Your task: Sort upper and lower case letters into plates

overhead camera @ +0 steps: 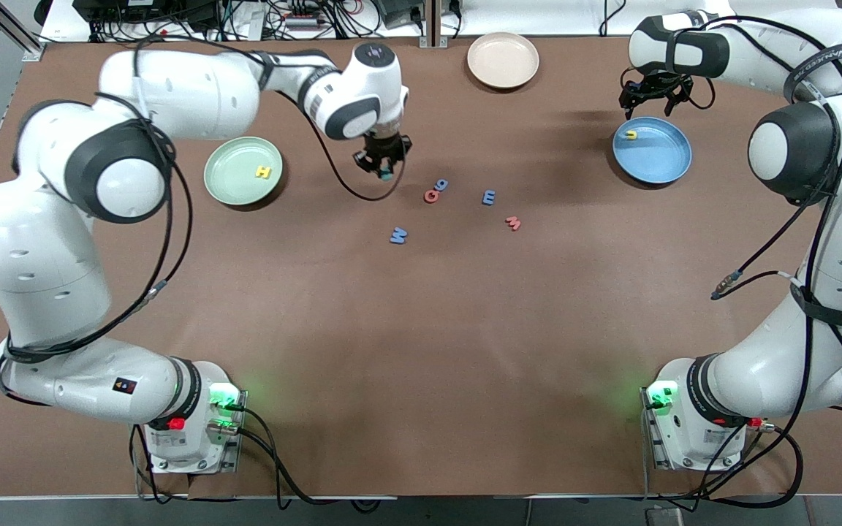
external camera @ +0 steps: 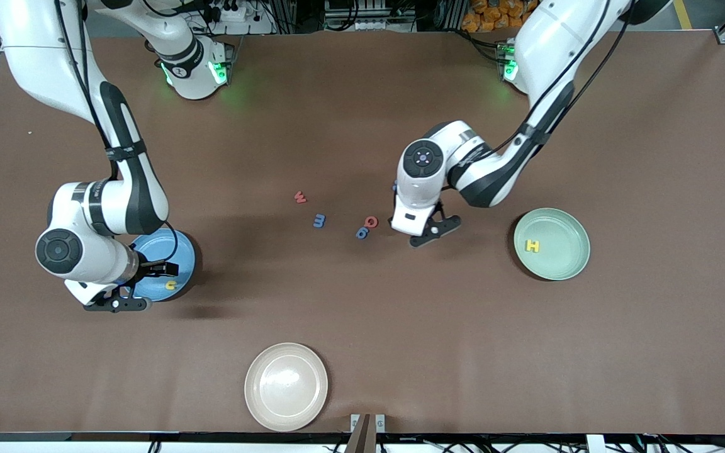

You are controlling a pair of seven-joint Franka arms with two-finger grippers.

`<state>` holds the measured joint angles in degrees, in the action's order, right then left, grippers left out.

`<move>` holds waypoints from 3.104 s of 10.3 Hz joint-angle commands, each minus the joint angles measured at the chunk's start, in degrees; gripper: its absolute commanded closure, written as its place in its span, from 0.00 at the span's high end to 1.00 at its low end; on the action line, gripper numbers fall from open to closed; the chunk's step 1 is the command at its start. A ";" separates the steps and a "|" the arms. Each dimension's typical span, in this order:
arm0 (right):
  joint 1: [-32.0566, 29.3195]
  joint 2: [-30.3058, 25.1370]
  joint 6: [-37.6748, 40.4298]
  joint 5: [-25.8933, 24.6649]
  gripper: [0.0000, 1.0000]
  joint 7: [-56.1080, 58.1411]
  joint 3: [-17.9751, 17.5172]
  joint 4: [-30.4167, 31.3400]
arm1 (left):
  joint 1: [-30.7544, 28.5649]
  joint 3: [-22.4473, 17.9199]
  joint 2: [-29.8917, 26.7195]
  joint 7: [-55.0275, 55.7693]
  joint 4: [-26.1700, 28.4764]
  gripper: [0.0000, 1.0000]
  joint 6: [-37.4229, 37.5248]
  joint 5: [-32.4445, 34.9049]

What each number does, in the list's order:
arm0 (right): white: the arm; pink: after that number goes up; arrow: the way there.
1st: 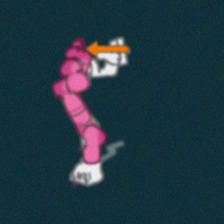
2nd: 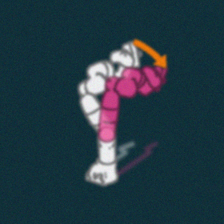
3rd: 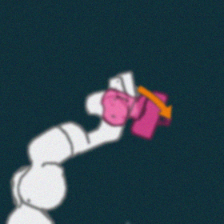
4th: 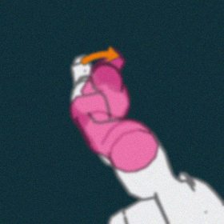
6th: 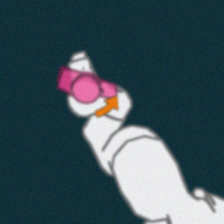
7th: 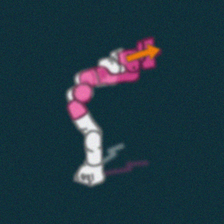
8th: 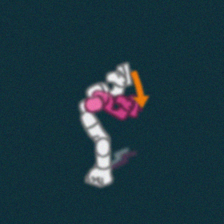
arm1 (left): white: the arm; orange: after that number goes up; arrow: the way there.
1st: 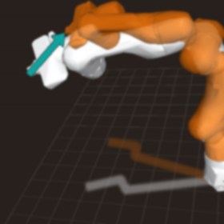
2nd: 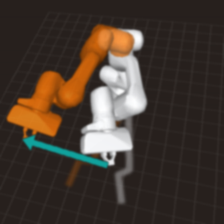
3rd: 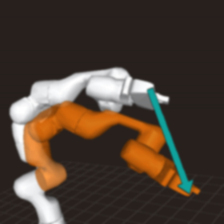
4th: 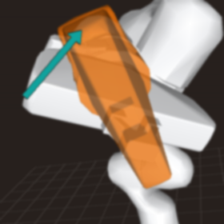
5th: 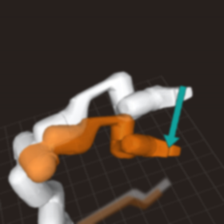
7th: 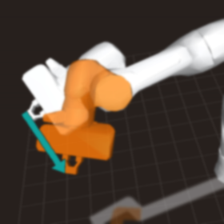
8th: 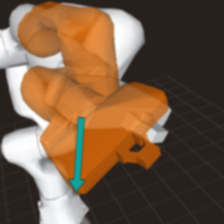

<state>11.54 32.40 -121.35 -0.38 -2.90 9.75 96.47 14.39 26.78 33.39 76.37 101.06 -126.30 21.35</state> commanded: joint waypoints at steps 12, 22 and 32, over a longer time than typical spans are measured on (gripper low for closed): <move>4.53 -2.34 0.68 -0.06 1.00 -2.28 -1.05 1.44 | -18.68 0.82 -7.47 -31.60 1.86 0.00 14.50 0.80; 21.24 -1.81 -0.29 7.39 1.00 -15.28 -1.66 1.26 | -29.85 0.82 -3.35 -42.44 4.85 0.00 11.69 0.71; 33.11 0.39 -14.86 14.61 1.00 -32.17 -1.66 11.00 | -29.33 2.82 -2.54 -41.21 4.76 1.00 11.16 0.19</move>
<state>44.05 33.79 -133.57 12.24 -34.59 7.69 104.50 -14.74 27.80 31.91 34.44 105.33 -114.97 21.35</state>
